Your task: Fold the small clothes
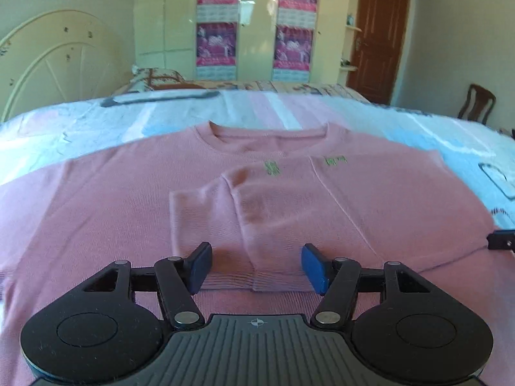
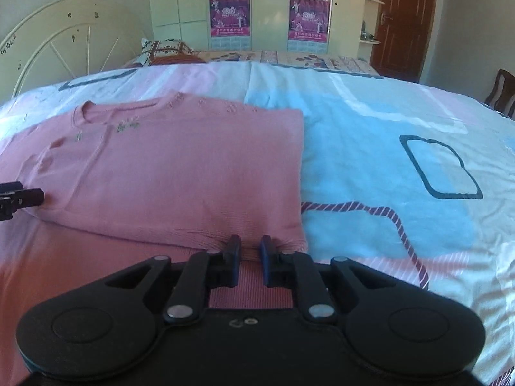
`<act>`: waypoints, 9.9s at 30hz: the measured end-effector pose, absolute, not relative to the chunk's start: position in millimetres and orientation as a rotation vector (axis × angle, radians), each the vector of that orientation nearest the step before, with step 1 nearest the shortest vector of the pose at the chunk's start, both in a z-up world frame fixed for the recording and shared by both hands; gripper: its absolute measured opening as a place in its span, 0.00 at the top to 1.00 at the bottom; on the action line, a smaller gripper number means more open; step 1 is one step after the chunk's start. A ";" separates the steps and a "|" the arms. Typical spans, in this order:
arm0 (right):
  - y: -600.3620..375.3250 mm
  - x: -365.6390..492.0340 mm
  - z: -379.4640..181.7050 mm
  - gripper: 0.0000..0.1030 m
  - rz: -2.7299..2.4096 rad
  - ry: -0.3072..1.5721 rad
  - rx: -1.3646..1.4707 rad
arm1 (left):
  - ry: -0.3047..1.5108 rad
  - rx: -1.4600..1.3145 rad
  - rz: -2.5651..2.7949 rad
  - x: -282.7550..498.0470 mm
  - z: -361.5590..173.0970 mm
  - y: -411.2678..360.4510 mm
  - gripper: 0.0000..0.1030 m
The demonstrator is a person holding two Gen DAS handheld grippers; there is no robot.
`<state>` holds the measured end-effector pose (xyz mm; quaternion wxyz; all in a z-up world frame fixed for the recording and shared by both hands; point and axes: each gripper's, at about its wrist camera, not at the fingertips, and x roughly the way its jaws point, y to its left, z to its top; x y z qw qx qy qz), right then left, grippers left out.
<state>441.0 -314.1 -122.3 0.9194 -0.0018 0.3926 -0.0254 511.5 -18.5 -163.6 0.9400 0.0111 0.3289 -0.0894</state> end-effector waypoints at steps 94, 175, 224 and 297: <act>-258.7 469.8 -107.8 0.56 0.179 0.835 0.448 | 0.531 0.035 -0.043 420.6 -129.1 27.0 0.43; -175.3 561.4 -119.6 0.66 0.141 0.754 0.173 | 0.688 -0.123 -0.245 616.0 -156.9 86.0 0.62; -219.1 428.8 -107.4 0.61 0.000 0.859 0.035 | 0.706 0.130 -0.009 414.5 -164.7 123.2 0.37; -390.8 319.9 -7.3 0.94 0.197 0.603 0.647 | 0.477 -0.772 -0.166 368.1 -78.7 193.3 0.97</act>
